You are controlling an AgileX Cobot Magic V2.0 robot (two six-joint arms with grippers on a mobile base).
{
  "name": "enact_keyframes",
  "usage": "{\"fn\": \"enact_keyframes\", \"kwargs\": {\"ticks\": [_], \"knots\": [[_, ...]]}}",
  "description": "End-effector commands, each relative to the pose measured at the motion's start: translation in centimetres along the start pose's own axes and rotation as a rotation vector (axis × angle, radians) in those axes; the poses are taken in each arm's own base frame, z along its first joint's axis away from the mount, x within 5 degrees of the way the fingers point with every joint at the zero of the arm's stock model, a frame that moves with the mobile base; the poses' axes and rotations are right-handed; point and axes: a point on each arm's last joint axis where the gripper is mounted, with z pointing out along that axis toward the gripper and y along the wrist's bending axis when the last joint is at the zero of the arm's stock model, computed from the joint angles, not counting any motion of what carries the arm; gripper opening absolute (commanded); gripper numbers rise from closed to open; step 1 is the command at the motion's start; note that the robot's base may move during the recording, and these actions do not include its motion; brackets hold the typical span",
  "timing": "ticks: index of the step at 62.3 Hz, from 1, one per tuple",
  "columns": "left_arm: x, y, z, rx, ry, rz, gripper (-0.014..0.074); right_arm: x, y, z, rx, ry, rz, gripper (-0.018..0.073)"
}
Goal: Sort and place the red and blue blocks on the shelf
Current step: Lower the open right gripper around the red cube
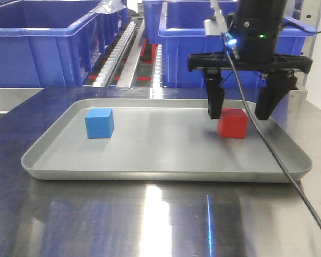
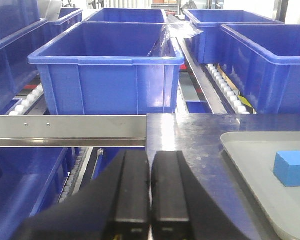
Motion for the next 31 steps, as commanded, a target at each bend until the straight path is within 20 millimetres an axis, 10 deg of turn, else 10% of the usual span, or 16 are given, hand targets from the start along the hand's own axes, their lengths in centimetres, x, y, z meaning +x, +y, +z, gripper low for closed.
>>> {"fn": "enact_keyframes", "kwargs": {"ticks": [1,20,31], "knots": [[0.06,0.07,-0.06,-0.004,-0.069,-0.011,0.0125,-0.65,0.23,-2.23,-0.032,-0.084,0.001,0.0572],[0.06,0.07,-0.06,-0.004,-0.069,-0.011,0.0125,-0.77,0.28,-1.54,-0.029,-0.074,0.025,0.0558],[0.06,0.07,-0.06,-0.004,-0.069,-0.011,0.0125,-0.78,0.28,-1.54,-0.03,-0.076,0.027,0.0368]]}}
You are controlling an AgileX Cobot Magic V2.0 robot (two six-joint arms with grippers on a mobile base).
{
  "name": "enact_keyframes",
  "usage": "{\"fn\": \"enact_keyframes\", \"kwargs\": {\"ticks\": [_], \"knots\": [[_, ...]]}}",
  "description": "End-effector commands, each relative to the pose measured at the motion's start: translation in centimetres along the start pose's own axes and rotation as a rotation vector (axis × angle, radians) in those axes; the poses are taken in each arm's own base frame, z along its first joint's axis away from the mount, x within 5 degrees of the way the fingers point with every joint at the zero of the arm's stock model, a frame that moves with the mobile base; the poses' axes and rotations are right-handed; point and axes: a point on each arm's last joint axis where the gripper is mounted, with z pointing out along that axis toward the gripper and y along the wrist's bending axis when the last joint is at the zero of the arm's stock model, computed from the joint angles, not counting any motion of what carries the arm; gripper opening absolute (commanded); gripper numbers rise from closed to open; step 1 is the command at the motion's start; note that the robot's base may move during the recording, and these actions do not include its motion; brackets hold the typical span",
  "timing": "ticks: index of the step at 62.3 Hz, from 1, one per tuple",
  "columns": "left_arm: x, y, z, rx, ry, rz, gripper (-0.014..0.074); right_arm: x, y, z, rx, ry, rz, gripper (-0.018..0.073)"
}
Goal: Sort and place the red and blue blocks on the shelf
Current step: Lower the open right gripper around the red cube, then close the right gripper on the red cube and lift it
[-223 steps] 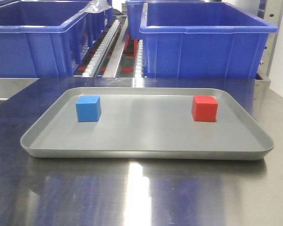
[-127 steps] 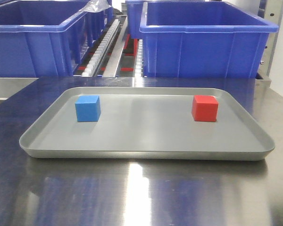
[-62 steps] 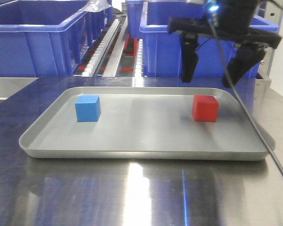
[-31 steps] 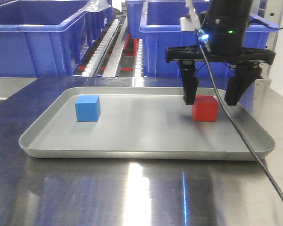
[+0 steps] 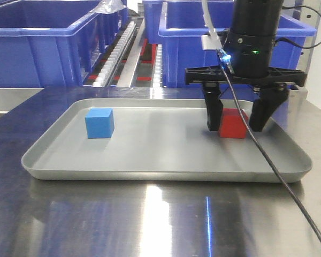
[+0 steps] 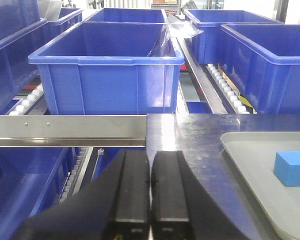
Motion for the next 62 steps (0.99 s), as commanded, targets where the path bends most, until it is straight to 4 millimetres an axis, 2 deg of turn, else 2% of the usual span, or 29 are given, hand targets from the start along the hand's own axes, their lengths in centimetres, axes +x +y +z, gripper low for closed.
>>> {"fn": "enact_keyframes", "kwargs": {"ticks": [1,7,14,24,31,39,48,54,62], "knots": [[0.1,0.1,-0.1,-0.004,-0.069,-0.011,0.0125,-0.5,0.2,-3.2,-0.04,-0.093,-0.001,0.0341],[0.1,0.1,-0.1,-0.004,-0.069,-0.011,0.0125,-0.4,0.1,-3.3,-0.036,-0.081,0.0,0.0249],[0.1,0.1,-0.1,-0.004,-0.069,-0.011,0.0125,-0.3,0.1,-4.1,-0.045,-0.098,-0.002,0.0197],[0.1,0.1,-0.1,-0.004,-0.069,-0.011,0.0125,-0.1,-0.2,-6.9,-0.075,-0.179,-0.089,0.0149],[0.1,0.1,-0.1,-0.004,-0.069,-0.011,0.0125,0.0,-1.1,-8.9,-0.09,-0.23,-0.165,0.0038],[0.1,0.1,-0.1,-0.004,-0.069,-0.011,0.0125,0.5,-3.5,-11.0,-0.095,-0.287,-0.173,0.0052],[0.1,0.1,-0.1,-0.004,-0.069,-0.011,0.0125,1.5,-7.3,-12.5,-0.079,-0.354,-0.098,0.0052],[0.1,0.1,-0.1,-0.004,-0.069,-0.011,0.0125,2.8,-10.0,-13.1,-0.064,-0.443,-0.065,0.0052],[0.1,0.1,-0.1,-0.004,-0.069,-0.011,0.0125,5.0,-12.5,-14.1,-0.051,-0.645,-0.064,0.0052]]}}
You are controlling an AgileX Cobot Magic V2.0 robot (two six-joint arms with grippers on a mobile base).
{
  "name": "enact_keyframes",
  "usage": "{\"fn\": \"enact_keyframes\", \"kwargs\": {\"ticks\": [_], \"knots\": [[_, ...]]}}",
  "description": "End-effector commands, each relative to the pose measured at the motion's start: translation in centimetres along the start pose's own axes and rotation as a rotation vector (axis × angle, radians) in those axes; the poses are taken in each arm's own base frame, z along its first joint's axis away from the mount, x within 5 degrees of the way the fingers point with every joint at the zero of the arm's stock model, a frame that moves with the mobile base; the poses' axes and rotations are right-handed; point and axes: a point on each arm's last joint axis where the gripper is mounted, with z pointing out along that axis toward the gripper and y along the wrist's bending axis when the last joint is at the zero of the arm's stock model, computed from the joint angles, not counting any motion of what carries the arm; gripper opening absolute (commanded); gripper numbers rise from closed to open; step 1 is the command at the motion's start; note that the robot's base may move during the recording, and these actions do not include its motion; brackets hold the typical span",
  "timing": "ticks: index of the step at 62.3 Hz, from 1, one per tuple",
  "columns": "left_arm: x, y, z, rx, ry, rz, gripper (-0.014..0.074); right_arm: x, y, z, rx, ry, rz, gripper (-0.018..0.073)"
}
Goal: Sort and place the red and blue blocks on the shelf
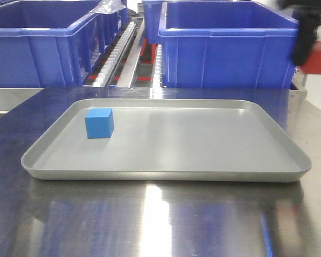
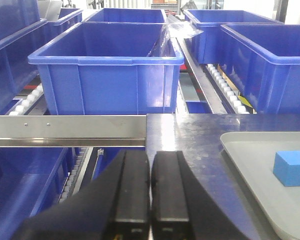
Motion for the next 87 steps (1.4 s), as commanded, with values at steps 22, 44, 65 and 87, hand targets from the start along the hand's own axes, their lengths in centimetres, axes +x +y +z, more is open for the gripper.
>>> {"fn": "enact_keyframes", "kwargs": {"ticks": [22,44,65,87], "knots": [[0.1,0.1,-0.1,-0.004,-0.069,-0.011,0.0125,7.9,-4.2,-6.5,0.049,-0.688,0.004,0.0052],[0.1,0.1,-0.1,-0.004,-0.069,-0.011,0.0125,15.4,-4.3,-9.5,0.033,-0.858,-0.007,0.0052],[0.1,0.1,-0.1,-0.004,-0.069,-0.011,0.0125,17.1,-4.2,-11.3,0.026,-0.914,-0.011,0.0052],[0.1,0.1,-0.1,-0.004,-0.069,-0.011,0.0125,17.1,-4.2,-11.3,0.026,-0.914,-0.011,0.0052]]}}
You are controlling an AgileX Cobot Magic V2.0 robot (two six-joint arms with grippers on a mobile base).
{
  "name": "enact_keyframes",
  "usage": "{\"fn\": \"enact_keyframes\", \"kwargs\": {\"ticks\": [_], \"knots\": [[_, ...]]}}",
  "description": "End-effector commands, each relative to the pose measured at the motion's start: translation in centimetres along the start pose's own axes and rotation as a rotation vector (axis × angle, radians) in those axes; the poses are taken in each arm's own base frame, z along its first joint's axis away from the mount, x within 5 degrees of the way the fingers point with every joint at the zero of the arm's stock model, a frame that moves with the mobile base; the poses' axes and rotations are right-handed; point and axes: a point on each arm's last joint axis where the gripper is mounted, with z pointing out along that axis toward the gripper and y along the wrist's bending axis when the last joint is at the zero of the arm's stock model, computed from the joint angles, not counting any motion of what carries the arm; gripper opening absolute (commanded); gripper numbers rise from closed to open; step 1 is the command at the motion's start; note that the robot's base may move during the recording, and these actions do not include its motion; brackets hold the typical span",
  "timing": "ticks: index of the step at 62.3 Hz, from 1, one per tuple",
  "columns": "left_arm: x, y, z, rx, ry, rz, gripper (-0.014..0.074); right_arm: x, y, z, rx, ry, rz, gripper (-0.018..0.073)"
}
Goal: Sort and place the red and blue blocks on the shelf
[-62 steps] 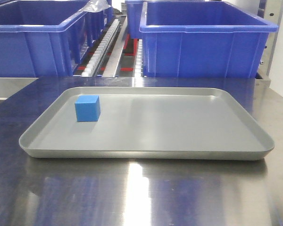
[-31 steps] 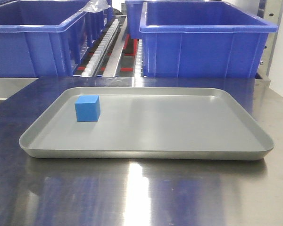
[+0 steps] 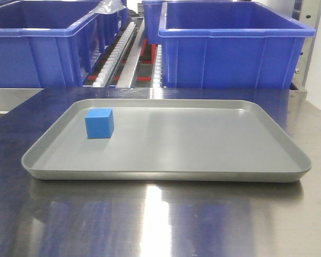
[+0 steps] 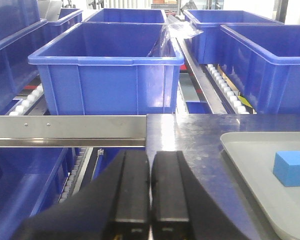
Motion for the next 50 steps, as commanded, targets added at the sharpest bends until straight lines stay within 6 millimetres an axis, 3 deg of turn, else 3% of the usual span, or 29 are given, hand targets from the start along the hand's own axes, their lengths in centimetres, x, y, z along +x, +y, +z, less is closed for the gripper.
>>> {"fn": "enact_keyframes", "kwargs": {"ticks": [1,42,50], "knots": [[0.1,0.1,-0.1,-0.004,-0.069,-0.011,0.0125,-1.7,0.1,-0.3,-0.002,-0.113,-0.017,0.0052],[0.1,0.1,-0.1,-0.004,-0.068,-0.011,0.0125,-1.7,0.1,-0.3,-0.002,-0.112,-0.017,0.0052],[-1.1,0.0,-0.2,-0.003,-0.097,-0.011,0.0125,-1.7,0.1,-0.3,-0.002,-0.112,-0.017,0.0052]]}}
